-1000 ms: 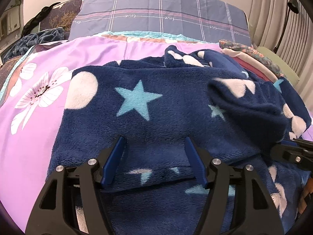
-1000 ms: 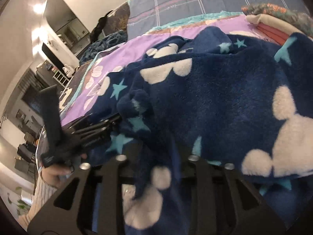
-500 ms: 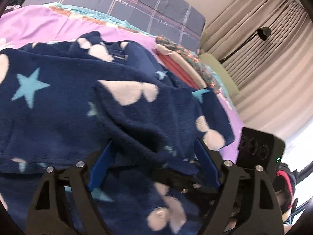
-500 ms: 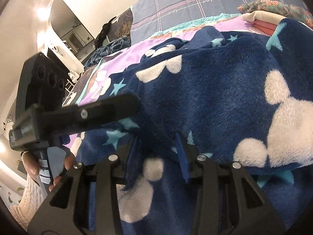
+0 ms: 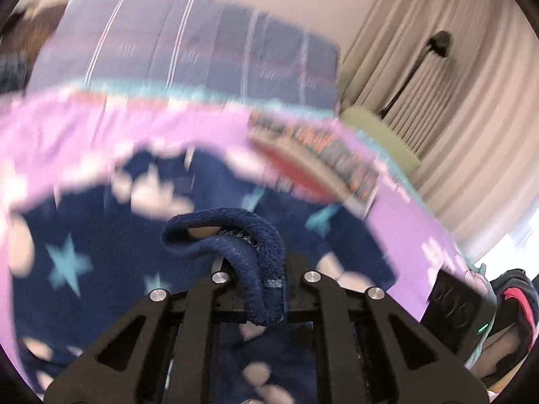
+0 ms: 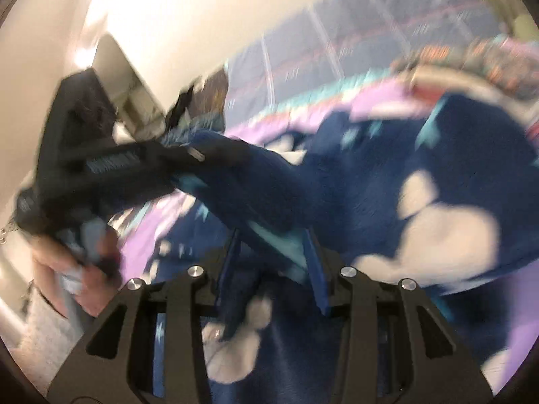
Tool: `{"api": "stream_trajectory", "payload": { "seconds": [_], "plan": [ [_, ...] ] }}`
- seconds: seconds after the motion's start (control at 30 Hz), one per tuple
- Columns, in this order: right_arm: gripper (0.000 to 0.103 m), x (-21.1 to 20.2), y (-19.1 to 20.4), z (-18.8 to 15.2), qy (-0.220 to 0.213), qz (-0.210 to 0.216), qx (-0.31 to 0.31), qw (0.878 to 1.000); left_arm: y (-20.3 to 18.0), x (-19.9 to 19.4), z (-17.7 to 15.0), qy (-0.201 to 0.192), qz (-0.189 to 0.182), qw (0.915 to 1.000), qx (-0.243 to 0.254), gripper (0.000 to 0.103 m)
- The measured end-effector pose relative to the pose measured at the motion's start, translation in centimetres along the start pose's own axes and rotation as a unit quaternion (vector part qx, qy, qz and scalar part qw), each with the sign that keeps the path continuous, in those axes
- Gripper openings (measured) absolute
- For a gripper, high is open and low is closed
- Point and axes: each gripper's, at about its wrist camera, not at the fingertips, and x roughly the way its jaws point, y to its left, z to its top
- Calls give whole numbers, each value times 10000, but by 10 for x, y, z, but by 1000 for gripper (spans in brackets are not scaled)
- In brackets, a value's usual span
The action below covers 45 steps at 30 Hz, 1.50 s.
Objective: Fold small clothes
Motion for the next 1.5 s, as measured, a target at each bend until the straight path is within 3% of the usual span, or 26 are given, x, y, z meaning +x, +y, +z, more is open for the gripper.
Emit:
{"api": "stream_trajectory", "payload": {
  "seconds": [0.1,0.23,0.33,0.43,0.57,0.67,0.7,0.83,0.9,1.0,1.1,1.2,1.27,1.33,1.37,1.4,1.5],
  "plan": [
    [40,-11,0,2,-317,-94,-29,9994,-22,-22,25,-361,255,9979,467,12],
    [41,-1,2,-2,-60,-61,-131,9999,-33,-34,37,-514,638,9928,878,12],
    [41,4,-6,-2,36,-220,50,9997,-25,-37,36,-588,943,9885,1025,12],
    [42,4,-12,-2,35,-489,183,9986,-7,-46,39,-673,1106,9879,854,12],
    [49,-1,4,-4,-33,94,-270,9996,13,-54,43,-763,1175,9877,701,12],
    [49,8,20,-11,329,602,-624,9957,17,-60,43,-833,1182,9870,708,12],
    [50,12,23,-13,423,595,-720,9947,17,-62,42,-853,1190,9866,724,12],
    [51,28,9,-13,812,74,-419,9958,29,-72,36,-963,1349,9834,734,12],
    [49,39,-20,-11,1016,-391,324,9935,40,-78,34,-1007,1398,9831,614,12],
    [26,35,-55,-11,992,-531,1304,9851,64,-91,30,-1075,1507,9820,378,12],
    [23,35,-52,-13,1049,-756,1173,9846,89,-102,21,-1077,1631,9805,215,12],
    [30,38,-42,-16,1065,-950,863,9860,115,-102,3,-940,1724,9805,81,13],
    [32,38,-42,-16,1075,-909,842,9864,139,-90,-18,-609,1667,9841,-115,16],
    [32,39,-44,-15,1077,-907,858,9863,157,-73,-42,-206,1727,9845,-225,25],
    [32,39,-44,-16,1068,-904,867,9864,162,-66,-51,-57,1832,9828,-244,39],
    [32,38,-44,-17,1058,-902,875,9864,170,-60,-62,76,2032,9788,-241,45],
    [32,37,-41,-17,1001,-891,899,9869,188,-56,-79,226,2111,9763,-422,50]
  ]
}}
